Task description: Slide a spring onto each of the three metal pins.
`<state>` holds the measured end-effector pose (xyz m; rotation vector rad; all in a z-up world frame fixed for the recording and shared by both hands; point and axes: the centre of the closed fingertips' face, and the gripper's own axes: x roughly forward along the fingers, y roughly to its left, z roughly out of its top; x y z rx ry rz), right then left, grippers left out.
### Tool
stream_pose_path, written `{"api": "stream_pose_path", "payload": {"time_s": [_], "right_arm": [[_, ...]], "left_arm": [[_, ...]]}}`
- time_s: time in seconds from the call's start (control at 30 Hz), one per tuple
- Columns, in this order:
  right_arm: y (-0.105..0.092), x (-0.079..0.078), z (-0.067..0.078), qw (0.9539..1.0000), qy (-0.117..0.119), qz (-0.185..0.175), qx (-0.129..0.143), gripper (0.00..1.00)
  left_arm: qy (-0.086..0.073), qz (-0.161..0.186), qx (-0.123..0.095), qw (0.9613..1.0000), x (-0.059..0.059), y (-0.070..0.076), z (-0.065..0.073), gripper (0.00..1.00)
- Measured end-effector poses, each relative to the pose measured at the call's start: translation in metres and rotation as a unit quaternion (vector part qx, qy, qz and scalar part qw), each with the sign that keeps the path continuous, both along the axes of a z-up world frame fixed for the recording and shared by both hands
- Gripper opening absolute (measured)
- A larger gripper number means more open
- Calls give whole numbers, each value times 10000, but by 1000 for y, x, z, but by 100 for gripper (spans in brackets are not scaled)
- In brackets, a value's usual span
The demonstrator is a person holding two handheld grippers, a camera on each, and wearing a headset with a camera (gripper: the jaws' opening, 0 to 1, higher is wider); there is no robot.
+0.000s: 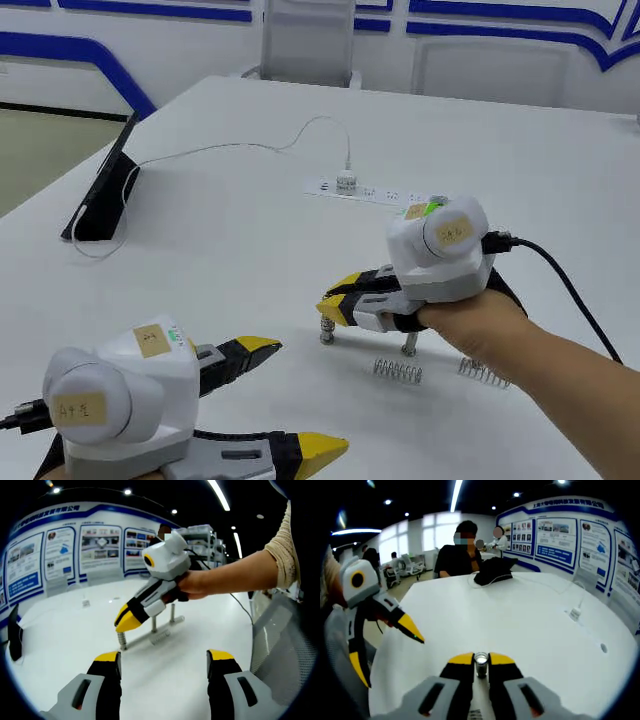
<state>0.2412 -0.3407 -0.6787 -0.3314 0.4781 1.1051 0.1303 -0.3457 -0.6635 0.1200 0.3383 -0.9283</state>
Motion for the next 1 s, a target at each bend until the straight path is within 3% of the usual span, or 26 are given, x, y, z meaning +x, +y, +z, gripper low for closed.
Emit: {"api": "stream_pose_path", "payload": {"time_s": [0.33,0.73,1.0], "right_arm": [[0,0,-12,9999,35,-2,-169,12],[-1,-2,-11,9999,26,-2,-160,15],[-7,-3,-1,9999,-13,-85,-82,17]], "left_arm": [[1,19,-17,10000,1,0,0,71],[-20,23,-4,10000,2,0,1,71],[-50,-3,7,10000,3,-1,3,71]]}}
